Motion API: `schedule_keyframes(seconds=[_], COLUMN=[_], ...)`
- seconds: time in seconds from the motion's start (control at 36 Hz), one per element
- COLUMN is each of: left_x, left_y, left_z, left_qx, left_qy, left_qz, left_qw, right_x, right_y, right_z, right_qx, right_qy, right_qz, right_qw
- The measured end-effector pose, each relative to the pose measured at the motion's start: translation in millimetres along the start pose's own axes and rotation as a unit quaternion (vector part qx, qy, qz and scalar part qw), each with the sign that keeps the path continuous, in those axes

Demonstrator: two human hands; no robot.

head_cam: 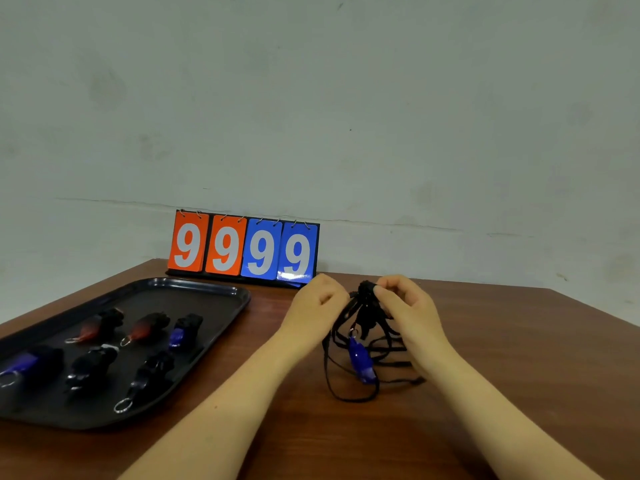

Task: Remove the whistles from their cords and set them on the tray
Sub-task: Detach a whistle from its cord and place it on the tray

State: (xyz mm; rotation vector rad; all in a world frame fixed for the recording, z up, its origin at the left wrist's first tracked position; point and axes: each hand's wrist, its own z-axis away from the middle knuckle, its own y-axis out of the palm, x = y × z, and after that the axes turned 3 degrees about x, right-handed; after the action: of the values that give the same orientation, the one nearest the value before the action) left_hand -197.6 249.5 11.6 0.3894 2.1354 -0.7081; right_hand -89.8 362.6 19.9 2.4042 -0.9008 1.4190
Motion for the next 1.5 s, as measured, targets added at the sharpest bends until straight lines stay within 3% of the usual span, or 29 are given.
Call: schedule_keyframes(seconds=[0.14,0.25,0.39,0.61,0.78,0.89,1.03,1.11,1.19,1.31,1.44,1.5], left_x=[0,-3,-3,-4,-3,-3,-5,-5,-6,-3,0,0], left_y=[1,4,3,1,1,-1,4,6,6,5,11,13], left_z=[1,3,1,1,-1,-2,0,0,1,1,0,0], left_qx=[-0.012,-0.034,0.008,0.004,0.004,-0.003,0.022,0.025,0.026,0.026,0.017,0.007], left_qy=[0.016,0.047,-0.001,-0.017,-0.007,-0.007,-0.039,-0.082,-0.120,-0.109,-0.086,-0.083], left_qz=[-0.049,-0.014,0.024,0.075,0.098,0.100,0.146,0.224,0.323,0.274,0.198,0.187], left_qw=[0.999,0.998,1.000,0.997,0.995,0.995,0.988,0.971,0.938,0.955,0.976,0.979], right_x=[-1,-6,-7,-9,-6,-1,-7,-2,-3,-9,-14,-14], right_y=[1,3,5,5,4,4,-4,-9,-8,-7,-5,-5], right_z=[1,1,1,-2,-2,-3,-10,-12,-10,-11,-11,-10], right_qx=[-0.021,-0.019,-0.007,0.034,0.110,0.084,0.075,0.102,0.125,0.127,0.068,0.060], right_qy=[-0.040,-0.048,-0.055,0.077,0.158,0.191,0.156,0.078,0.021,0.019,-0.014,-0.015], right_qz=[0.069,0.115,0.135,-0.042,-0.240,-0.304,-0.083,0.049,0.093,0.122,0.226,0.216], right_qw=[0.997,0.992,0.989,0.996,0.951,0.929,0.981,0.991,0.988,0.984,0.972,0.974])
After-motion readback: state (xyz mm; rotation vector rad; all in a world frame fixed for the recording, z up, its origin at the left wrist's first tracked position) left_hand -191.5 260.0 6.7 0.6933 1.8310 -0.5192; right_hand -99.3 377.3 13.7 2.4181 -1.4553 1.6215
